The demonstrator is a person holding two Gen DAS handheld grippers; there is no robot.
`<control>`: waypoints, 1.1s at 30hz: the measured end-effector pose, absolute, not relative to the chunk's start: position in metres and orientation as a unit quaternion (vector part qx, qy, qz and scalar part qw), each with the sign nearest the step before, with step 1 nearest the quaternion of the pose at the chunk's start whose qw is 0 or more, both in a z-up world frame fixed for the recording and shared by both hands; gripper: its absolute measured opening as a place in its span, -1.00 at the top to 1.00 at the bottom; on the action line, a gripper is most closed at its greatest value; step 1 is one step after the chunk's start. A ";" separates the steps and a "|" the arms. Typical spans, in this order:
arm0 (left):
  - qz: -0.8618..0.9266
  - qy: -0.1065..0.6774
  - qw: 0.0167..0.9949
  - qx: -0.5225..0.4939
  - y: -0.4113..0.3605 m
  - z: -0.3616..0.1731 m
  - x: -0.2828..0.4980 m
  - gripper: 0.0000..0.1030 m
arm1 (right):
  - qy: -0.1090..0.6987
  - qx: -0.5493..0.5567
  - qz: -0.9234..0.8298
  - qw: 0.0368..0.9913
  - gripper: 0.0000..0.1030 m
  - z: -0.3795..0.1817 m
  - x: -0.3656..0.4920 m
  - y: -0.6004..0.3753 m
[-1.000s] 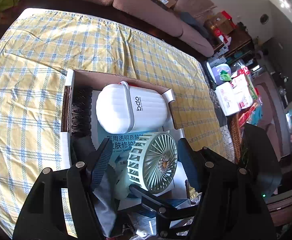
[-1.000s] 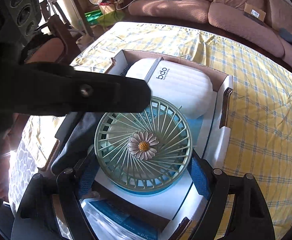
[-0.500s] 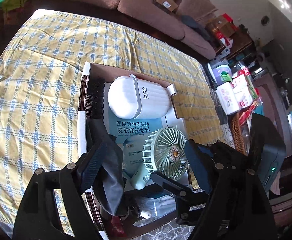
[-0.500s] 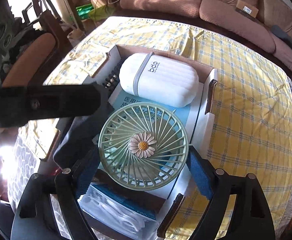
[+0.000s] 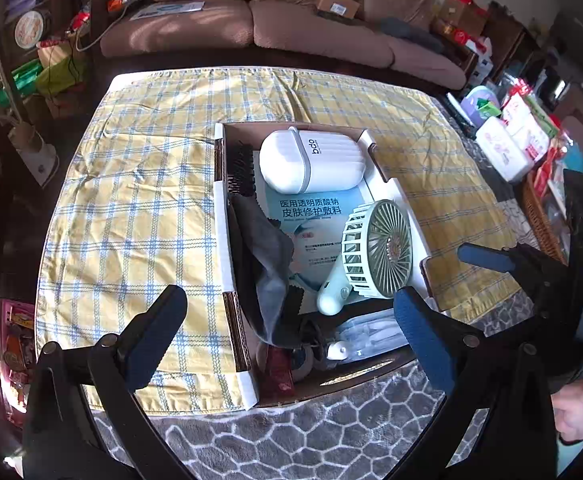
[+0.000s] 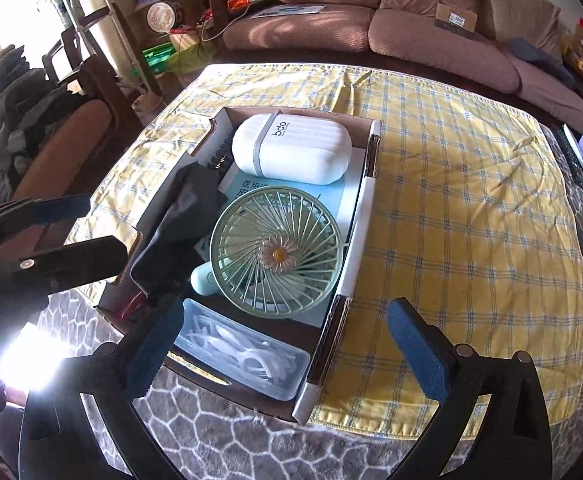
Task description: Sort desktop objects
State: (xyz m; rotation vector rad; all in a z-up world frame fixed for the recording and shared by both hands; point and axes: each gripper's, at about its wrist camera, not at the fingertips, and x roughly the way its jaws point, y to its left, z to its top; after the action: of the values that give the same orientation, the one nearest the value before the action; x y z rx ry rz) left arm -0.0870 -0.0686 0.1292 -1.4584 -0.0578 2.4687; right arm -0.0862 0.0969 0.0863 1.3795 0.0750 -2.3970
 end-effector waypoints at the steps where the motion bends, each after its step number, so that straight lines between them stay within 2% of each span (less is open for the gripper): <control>1: 0.856 -0.014 0.127 -0.500 -0.067 0.129 -0.081 -1.00 | 0.023 0.487 -0.853 0.187 -1.00 0.085 -0.082 0.097; 9: 0.870 -0.009 0.079 -0.487 -0.065 0.116 -0.056 -1.00 | 0.063 0.471 -0.863 0.169 -1.00 0.077 -0.063 0.087; 16: 0.871 -0.045 0.080 -0.483 -0.066 0.111 -0.047 -1.00 | 0.076 0.450 -0.877 0.152 -1.00 0.079 -0.055 0.089; 20: 0.879 -0.038 0.080 -0.469 -0.054 0.121 -0.046 -1.00 | 0.070 0.441 -0.883 0.146 -1.00 0.085 -0.056 0.105; 29: 0.896 -0.005 0.099 -0.432 0.028 0.138 -0.071 -1.00 | 0.035 0.427 -0.898 0.097 -1.00 0.094 -0.074 0.185; 33: 0.895 -0.018 0.118 -0.429 0.071 0.131 -0.091 -1.00 | 0.026 0.427 -0.901 0.072 -1.00 0.091 -0.086 0.228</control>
State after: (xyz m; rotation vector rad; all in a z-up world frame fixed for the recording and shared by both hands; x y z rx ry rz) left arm -0.0906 0.0705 0.1309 -1.2552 -0.0515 2.6200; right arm -0.0861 0.2282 0.0914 1.2832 0.0796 -2.7085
